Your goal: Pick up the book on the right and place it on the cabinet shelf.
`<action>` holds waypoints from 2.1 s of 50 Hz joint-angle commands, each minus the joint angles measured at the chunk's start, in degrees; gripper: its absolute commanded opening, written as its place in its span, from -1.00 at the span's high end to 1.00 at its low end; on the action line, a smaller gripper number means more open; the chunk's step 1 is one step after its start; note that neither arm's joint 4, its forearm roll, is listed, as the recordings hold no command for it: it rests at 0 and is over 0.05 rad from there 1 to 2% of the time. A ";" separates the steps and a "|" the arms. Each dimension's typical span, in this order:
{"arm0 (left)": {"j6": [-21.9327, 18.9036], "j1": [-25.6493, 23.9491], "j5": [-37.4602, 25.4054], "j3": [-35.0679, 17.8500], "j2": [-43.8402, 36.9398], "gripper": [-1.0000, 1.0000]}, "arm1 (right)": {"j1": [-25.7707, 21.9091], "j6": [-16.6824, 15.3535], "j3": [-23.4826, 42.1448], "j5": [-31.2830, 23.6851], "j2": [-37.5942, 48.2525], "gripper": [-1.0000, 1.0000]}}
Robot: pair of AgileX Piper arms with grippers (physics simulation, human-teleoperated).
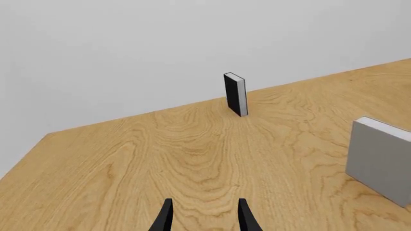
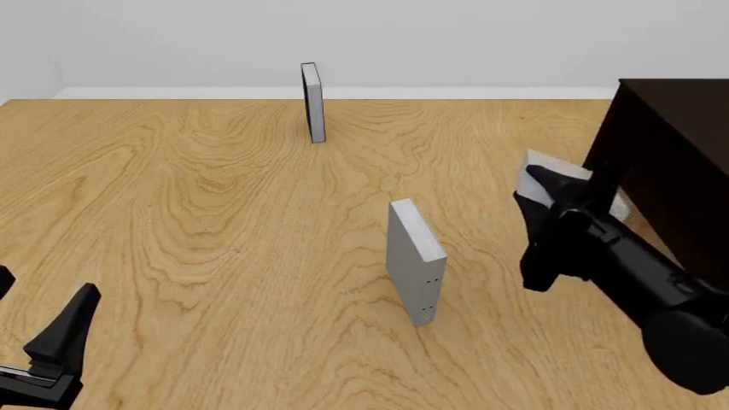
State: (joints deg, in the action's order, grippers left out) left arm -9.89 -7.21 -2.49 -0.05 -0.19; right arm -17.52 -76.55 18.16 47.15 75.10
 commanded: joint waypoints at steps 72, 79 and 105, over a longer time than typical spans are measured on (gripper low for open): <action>-0.71 0.14 -0.27 0.02 0.00 -1.00 | 9.18 -17.09 -8.27 22.75 10.61 1.00; -0.88 0.07 -0.55 0.03 -0.08 -1.00 | 9.94 -16.99 -7.92 22.75 10.38 1.00; -0.77 -0.04 -0.37 0.02 -0.02 -1.00 | 14.60 -14.97 -5.18 22.74 13.16 1.00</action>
State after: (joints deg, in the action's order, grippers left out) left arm -10.66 -7.25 -2.87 -0.03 -0.21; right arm -4.81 -93.57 11.84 69.12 87.75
